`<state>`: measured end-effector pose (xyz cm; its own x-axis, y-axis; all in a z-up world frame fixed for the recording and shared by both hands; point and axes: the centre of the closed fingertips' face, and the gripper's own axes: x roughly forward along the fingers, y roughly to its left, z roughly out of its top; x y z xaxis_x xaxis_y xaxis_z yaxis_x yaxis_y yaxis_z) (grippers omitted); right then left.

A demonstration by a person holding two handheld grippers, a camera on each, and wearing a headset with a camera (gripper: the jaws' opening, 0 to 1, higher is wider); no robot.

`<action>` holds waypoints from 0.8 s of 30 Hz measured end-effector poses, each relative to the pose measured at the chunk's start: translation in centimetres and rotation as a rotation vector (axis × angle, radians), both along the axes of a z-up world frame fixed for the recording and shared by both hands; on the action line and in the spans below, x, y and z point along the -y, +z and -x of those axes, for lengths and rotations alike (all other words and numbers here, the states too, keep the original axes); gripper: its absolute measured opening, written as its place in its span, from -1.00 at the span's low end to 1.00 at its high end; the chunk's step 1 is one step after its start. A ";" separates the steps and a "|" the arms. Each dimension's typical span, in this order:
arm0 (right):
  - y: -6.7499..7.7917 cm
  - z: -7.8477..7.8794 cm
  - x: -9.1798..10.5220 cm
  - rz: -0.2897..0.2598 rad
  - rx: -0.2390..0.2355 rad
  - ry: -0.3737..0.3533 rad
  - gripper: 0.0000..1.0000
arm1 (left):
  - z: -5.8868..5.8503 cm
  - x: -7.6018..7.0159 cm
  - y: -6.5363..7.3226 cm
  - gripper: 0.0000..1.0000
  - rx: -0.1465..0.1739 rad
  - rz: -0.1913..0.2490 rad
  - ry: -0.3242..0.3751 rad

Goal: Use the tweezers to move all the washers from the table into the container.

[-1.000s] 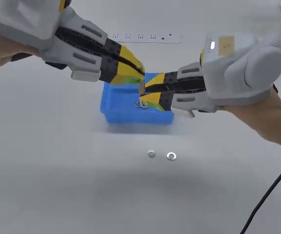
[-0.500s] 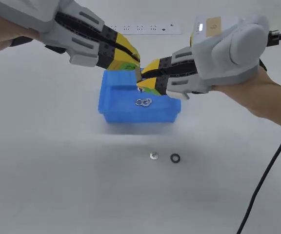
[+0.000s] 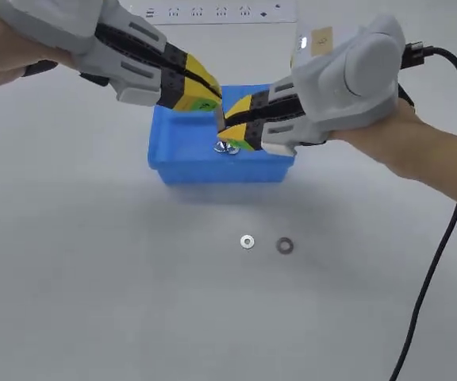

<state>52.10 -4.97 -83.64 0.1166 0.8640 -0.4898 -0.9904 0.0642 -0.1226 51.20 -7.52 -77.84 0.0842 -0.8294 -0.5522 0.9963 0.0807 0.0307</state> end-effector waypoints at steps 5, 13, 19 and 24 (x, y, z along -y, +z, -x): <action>-0.1 0.0 -0.1 -0.008 -0.001 -0.009 -0.80 | -0.1 0.2 -0.1 -0.87 -0.018 0.025 0.009; 0.0 0.2 0.1 -0.004 0.002 -0.013 -0.78 | 0.1 0.5 0.0 -0.87 -0.007 0.016 -0.005; 1.0 0.7 0.3 -0.021 0.002 -0.018 -0.78 | 0.6 0.3 1.0 -0.88 0.009 0.015 -0.010; 2.1 1.0 0.2 -0.030 0.019 -0.020 -0.77 | 1.0 0.3 2.1 -0.88 0.031 0.016 -0.009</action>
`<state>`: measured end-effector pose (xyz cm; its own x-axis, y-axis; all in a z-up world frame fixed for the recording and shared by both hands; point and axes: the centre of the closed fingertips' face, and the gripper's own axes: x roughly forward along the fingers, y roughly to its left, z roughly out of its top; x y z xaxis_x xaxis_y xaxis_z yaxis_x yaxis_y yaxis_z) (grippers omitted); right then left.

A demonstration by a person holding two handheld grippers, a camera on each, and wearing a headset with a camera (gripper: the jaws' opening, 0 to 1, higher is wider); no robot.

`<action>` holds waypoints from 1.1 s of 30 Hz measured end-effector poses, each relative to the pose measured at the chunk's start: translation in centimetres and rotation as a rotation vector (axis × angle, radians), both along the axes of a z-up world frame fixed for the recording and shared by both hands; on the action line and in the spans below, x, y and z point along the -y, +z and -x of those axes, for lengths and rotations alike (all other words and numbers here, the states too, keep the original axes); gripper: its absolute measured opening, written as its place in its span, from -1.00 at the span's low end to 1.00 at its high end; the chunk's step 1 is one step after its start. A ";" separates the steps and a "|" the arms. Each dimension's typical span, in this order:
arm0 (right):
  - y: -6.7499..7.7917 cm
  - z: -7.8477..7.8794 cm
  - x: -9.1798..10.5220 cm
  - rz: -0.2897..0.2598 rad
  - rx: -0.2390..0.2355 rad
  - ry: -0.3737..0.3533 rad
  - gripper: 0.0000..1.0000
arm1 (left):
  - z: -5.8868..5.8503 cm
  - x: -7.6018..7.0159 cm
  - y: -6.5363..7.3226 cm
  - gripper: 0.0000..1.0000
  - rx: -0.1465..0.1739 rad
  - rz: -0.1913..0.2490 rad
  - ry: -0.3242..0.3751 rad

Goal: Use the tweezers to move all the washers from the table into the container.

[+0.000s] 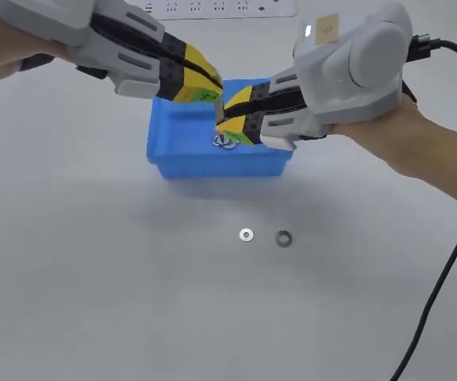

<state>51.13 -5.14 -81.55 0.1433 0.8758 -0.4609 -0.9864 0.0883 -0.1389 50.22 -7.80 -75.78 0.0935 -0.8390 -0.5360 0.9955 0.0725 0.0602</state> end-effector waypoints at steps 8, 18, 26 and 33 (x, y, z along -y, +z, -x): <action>1.8 0.9 0.0 -0.017 0.021 0.005 -0.77 | 1.1 0.2 1.9 -0.88 0.034 0.006 0.000; 5.2 3.6 0.9 -0.067 0.022 0.021 -0.77 | 4.3 0.8 5.2 -0.87 0.076 0.029 -0.036; 6.3 6.5 1.5 -0.095 0.007 0.029 -0.77 | 7.2 1.7 6.7 -0.88 0.101 0.050 -0.050; 6.1 8.1 2.1 -0.100 -0.007 0.014 -0.77 | 8.9 2.6 6.7 -0.88 0.098 0.064 -0.055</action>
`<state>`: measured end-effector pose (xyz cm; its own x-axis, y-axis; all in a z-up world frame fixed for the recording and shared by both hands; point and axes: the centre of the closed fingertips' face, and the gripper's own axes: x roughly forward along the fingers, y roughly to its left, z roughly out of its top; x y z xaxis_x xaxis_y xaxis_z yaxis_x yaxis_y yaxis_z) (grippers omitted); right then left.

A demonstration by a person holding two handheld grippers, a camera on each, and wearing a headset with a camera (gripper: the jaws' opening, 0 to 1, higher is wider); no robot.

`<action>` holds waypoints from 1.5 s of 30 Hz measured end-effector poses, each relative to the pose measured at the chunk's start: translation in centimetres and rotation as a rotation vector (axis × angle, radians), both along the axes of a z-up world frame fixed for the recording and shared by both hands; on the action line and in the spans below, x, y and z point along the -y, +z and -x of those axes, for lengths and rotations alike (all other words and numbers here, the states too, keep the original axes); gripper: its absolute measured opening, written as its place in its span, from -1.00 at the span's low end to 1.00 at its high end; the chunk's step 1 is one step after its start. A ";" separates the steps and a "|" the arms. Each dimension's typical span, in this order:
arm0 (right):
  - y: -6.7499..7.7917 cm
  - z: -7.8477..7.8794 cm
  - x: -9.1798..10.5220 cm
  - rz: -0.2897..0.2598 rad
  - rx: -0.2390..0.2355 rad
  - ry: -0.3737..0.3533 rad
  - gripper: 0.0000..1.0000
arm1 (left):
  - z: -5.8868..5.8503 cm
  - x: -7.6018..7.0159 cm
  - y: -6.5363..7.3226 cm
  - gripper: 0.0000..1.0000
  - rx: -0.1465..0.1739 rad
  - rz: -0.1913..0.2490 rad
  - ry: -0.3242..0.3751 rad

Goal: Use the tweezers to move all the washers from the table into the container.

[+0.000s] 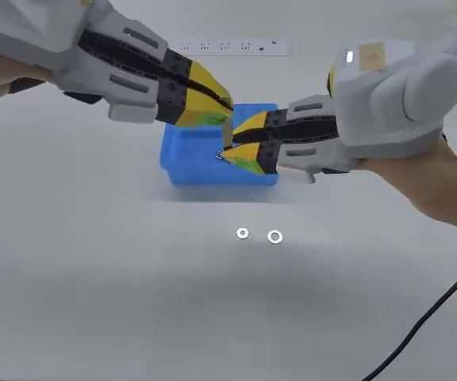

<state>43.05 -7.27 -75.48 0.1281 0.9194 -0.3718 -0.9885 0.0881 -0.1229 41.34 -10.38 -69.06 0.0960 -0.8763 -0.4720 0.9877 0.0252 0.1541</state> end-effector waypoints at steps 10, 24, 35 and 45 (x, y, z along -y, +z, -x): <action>-1.5 2.0 1.0 0.010 -0.039 -0.005 -0.76 | 2.0 0.9 -1.4 -0.88 -0.044 0.018 -0.007; -4.7 3.3 1.4 0.029 -0.114 -0.037 -0.76 | 3.1 1.1 -4.5 -0.87 -0.136 0.073 0.023; -6.6 3.9 1.6 0.067 -0.134 -0.029 -0.76 | 3.0 1.1 -6.5 -0.87 -0.179 0.080 0.031; -7.7 3.8 1.8 0.081 -0.147 -0.025 -0.76 | 2.8 1.3 -7.4 -0.87 -0.204 0.074 0.029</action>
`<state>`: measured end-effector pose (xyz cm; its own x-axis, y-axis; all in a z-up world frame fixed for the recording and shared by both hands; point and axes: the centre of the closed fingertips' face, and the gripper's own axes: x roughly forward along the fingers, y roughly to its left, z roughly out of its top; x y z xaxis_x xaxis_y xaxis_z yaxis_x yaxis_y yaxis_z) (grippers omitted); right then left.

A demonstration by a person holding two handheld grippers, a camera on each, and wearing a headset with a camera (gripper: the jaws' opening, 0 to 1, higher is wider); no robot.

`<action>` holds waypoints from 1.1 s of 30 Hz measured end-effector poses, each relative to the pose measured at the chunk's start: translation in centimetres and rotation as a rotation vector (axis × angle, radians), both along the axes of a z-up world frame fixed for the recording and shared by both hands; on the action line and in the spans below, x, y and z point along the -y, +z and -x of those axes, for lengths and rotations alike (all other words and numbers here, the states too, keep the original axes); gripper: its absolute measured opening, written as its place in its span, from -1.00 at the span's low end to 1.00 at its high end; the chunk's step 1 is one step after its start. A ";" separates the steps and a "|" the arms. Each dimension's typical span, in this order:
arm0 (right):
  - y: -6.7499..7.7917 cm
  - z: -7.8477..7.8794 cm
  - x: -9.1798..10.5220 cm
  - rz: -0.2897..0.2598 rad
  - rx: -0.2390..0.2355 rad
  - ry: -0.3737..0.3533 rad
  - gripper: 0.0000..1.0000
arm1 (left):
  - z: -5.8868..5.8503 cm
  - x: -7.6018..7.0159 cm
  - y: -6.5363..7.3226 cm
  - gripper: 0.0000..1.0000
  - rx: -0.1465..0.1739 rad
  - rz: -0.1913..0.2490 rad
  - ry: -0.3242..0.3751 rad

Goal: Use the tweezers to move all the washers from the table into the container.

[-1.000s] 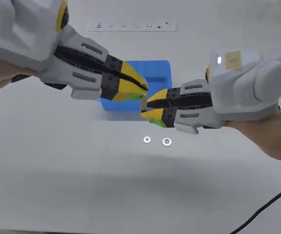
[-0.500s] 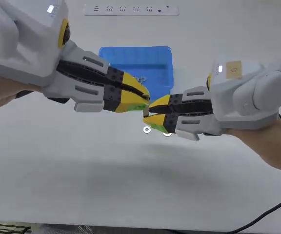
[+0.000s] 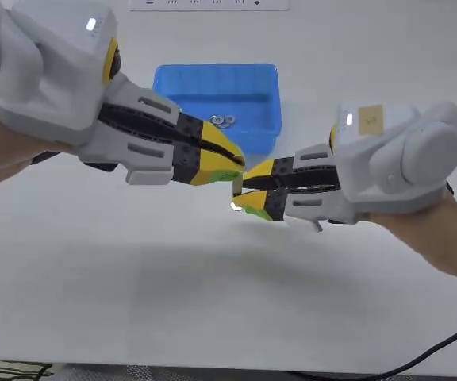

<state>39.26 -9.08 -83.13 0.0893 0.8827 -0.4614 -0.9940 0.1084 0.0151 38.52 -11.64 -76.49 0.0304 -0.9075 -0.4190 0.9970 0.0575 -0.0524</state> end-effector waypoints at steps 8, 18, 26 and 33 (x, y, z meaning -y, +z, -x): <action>-0.7 0.1 0.0 0.005 -0.023 0.000 -0.76 | -0.1 0.1 -0.7 -0.87 -0.020 0.000 0.006; -1.1 -0.1 0.1 0.002 -0.042 -0.015 -0.76 | -0.4 0.3 -1.0 -0.87 -0.036 0.009 0.009; -1.6 -0.1 0.3 0.003 -0.054 -0.023 -0.76 | -0.6 0.6 -1.5 -0.87 -0.042 0.004 0.008; -1.7 -0.2 0.3 0.000 -0.058 -0.028 -0.76 | -0.6 0.6 -1.6 -0.87 -0.045 0.012 0.015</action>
<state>39.51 -9.40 -84.84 0.0872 0.8803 -0.4663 -0.9880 0.1363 0.0725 39.13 -12.22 -78.06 0.0249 -0.9120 -0.4095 0.9926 0.0713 -0.0984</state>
